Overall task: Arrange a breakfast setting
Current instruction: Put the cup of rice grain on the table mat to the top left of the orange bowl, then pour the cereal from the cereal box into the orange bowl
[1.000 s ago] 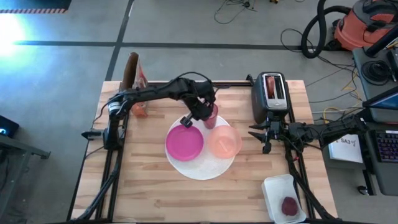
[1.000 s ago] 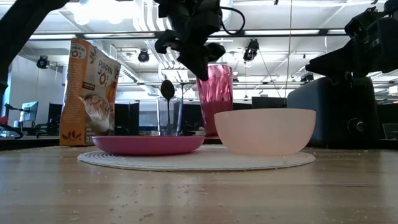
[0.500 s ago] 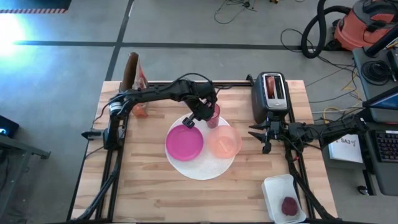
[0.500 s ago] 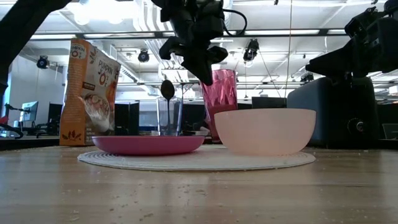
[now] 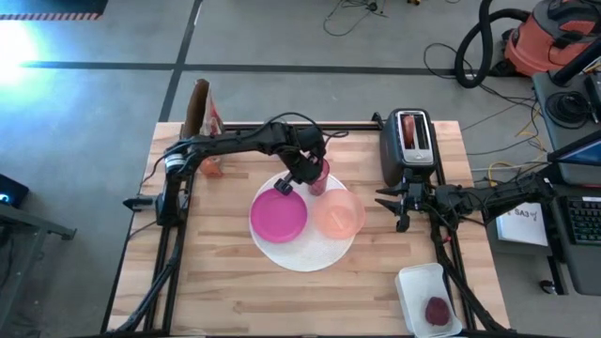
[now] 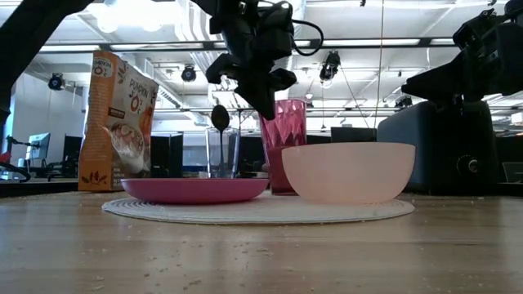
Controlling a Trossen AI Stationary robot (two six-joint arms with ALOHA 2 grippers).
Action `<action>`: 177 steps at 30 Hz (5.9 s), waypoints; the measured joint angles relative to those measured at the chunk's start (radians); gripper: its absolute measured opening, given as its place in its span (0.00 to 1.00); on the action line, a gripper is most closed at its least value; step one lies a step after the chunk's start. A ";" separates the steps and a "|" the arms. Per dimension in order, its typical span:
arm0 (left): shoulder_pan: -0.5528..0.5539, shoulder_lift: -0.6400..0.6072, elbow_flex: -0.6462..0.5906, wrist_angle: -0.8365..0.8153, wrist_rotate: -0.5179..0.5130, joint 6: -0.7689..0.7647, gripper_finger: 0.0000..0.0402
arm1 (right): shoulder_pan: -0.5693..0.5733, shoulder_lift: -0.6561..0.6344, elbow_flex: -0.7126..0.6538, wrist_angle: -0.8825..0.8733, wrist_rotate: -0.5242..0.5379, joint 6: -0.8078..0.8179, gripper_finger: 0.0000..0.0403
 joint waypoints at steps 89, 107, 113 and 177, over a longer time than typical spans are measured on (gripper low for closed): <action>-0.030 -0.605 -0.869 0.477 0.072 -0.796 0.07 | 0.000 0.000 0.000 0.000 0.000 0.000 0.29; -0.114 -0.601 -0.988 0.718 -0.010 -0.890 0.07 | 0.000 0.000 0.000 0.000 0.000 0.000 0.29; -0.121 -0.599 -0.988 0.718 -0.027 -0.889 0.07 | 0.000 0.000 0.000 0.000 0.000 0.000 0.29; -0.266 -1.126 -1.515 1.290 -0.229 -0.942 0.16 | 0.000 0.000 0.000 0.000 0.000 0.000 0.29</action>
